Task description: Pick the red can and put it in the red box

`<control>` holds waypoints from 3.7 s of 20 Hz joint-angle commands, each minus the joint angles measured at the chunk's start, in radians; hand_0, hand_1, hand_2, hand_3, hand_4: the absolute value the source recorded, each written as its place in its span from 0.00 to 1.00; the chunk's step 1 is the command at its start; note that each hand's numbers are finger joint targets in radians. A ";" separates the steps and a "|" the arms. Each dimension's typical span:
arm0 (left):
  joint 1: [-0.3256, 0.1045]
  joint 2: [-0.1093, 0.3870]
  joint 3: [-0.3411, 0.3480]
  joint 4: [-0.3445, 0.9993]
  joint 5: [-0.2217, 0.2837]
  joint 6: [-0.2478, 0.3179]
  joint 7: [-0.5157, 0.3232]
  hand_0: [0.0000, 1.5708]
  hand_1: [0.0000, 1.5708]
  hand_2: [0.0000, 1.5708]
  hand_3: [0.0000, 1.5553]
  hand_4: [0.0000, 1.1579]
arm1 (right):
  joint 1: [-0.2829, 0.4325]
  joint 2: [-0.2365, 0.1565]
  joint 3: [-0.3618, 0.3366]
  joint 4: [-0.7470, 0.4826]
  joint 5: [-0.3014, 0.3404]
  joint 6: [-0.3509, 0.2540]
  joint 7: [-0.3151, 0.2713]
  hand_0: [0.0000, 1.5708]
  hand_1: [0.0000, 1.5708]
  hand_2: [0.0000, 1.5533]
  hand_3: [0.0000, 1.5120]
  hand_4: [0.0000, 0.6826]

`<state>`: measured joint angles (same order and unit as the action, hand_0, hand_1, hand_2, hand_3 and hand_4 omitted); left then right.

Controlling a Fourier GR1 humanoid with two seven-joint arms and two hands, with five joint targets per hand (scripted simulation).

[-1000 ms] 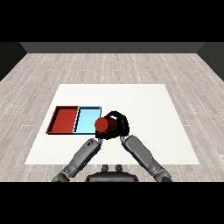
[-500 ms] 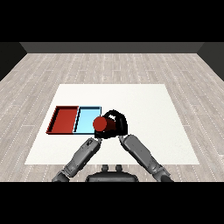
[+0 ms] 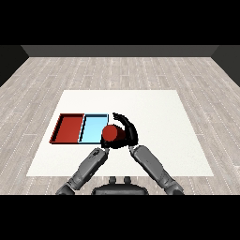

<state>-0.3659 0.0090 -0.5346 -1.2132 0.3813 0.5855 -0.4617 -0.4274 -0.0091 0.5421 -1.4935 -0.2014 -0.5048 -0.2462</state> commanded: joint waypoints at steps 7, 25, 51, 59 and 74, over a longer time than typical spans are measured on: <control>0.006 0.023 -0.011 -0.102 -0.029 0.047 0.030 1.00 1.00 1.00 0.96 0.98 | -0.087 0.009 0.029 0.016 -0.017 -0.116 0.076 0.00 0.00 0.00 0.00 0.00; 0.050 0.083 0.133 -0.176 -0.135 0.015 0.116 1.00 1.00 1.00 0.95 0.97 | 0.284 -0.126 -0.222 -0.333 -0.101 0.223 0.052 0.00 0.00 0.00 0.00 0.00; -0.127 0.538 0.405 0.659 -0.303 -0.158 0.322 1.00 1.00 0.97 0.91 0.87 | 0.469 -0.196 -0.403 -0.247 -0.163 0.331 -0.046 0.00 0.00 0.00 0.00 0.00; -0.243 0.467 0.391 0.992 -0.365 -0.177 0.364 0.61 0.61 0.58 0.00 0.63 | 0.364 -0.161 -0.417 -0.098 -0.142 0.327 -0.084 0.00 0.00 0.00 0.00 0.00; -0.343 0.509 0.659 0.937 -0.122 -0.397 0.060 0.00 0.00 0.00 0.00 0.00 | 0.344 -0.156 -0.453 -0.028 -0.180 0.407 -0.148 0.00 0.00 0.00 0.00 0.00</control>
<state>-0.6955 0.5119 -0.0075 -0.1914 0.1263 0.2439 -0.2640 -0.0815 -0.1713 0.0921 -1.5271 -0.3639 -0.1156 -0.3905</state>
